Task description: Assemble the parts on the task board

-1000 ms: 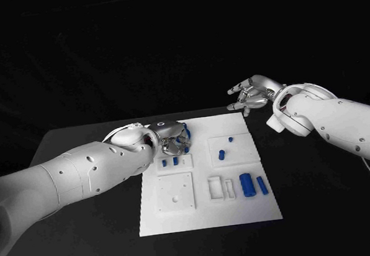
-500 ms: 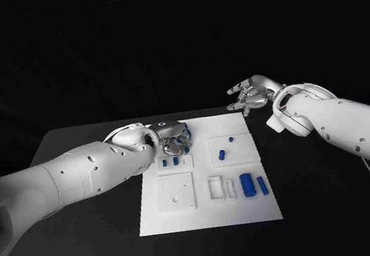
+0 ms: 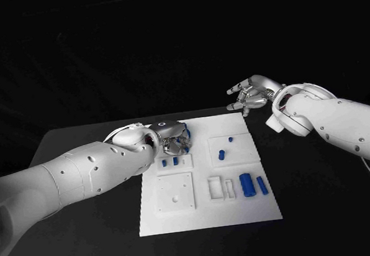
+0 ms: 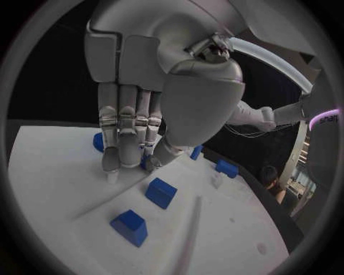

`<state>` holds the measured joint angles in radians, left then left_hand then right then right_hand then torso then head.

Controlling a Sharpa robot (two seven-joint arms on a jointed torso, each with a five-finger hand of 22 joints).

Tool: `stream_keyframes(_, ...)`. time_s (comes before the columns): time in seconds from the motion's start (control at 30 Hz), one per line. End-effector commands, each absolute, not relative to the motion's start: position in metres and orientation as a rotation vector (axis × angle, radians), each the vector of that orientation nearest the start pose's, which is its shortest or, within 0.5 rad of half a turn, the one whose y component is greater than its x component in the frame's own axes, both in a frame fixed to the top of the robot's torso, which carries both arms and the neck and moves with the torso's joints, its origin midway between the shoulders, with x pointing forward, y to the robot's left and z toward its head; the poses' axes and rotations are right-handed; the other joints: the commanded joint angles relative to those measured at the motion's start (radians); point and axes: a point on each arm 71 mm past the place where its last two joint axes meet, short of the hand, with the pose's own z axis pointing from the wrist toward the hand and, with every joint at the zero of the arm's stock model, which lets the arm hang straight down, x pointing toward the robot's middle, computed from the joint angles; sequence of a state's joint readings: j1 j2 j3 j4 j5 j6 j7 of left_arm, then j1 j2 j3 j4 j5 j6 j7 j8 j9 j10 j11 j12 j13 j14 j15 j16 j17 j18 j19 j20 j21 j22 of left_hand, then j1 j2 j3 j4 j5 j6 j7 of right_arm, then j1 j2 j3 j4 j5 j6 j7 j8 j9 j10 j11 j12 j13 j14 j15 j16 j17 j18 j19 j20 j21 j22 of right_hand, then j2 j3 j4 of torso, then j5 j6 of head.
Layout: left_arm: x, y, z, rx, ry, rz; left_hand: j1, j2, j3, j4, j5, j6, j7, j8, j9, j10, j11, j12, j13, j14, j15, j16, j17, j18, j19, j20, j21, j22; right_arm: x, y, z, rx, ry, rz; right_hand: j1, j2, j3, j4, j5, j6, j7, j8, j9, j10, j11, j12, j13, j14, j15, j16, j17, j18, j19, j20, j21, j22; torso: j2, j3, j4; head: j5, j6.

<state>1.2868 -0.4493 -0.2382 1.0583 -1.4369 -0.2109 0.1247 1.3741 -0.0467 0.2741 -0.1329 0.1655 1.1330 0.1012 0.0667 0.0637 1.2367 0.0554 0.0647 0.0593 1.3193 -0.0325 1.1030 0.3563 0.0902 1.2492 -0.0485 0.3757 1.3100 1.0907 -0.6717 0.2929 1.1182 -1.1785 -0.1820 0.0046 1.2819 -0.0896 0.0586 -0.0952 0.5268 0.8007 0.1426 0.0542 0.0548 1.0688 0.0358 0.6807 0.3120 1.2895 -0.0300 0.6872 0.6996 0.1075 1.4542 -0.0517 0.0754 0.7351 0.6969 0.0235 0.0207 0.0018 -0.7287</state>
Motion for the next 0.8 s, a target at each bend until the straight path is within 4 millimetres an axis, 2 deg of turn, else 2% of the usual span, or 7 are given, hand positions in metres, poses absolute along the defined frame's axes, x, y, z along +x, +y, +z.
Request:
stream_keyframes(0.03,0.5401,0.1173,-0.2317,0.492,1.791,-0.677,0.002,0.015,-0.006,0.007,-0.002,0.014,-0.001,-0.003,0.002,0.017,-0.003,-0.006,0.0,0.005,-0.003,0.006,0.001,0.01,0.0,-0.004,0.005,0.018,0.5668,-0.2472,-0.1675,0.323,1.636,0.788,0.008,0.005,0.004,-0.001,0.002,0.007,-0.001,0.001,0.001,-0.002,0.002,0.002,-0.001,0.002,0.0,-0.003,0.0,-0.008,0.007,0.002,0.005,-0.001,0.0,-0.0002,-0.0001,0.0,0.0)
stream_keyframes(0.37,0.5405,0.1171,-0.2308,0.488,1.776,-0.686,0.015,0.045,-0.028,0.001,0.001,0.037,-0.005,-0.004,0.002,0.034,-0.01,-0.006,0.0,0.014,-0.006,0.02,0.006,0.009,0.001,-0.009,0.019,0.018,0.5672,-0.2465,-0.168,0.324,1.638,0.788,0.006,0.007,0.007,-0.005,0.003,0.011,-0.001,0.001,0.001,-0.002,0.002,0.002,-0.003,0.001,0.0,-0.004,0.0,-0.009,0.005,0.002,0.007,-0.002,0.0,0.0001,0.0,0.0,0.001)
stream_keyframes(0.8,0.5425,0.1258,-0.2279,0.431,1.747,-0.694,0.013,0.051,-0.031,-0.003,0.002,0.037,-0.004,-0.004,0.002,0.034,-0.009,-0.006,0.0,0.017,-0.006,0.022,0.007,0.011,0.001,-0.008,0.025,0.018,0.5674,-0.2469,-0.1683,0.324,1.639,0.787,0.006,0.007,0.007,-0.005,0.003,0.011,-0.001,0.001,0.001,-0.002,0.002,0.002,-0.003,0.001,0.0,-0.004,0.0,-0.009,0.005,0.002,0.007,-0.002,0.0,0.0001,-0.0007,0.002,0.005)
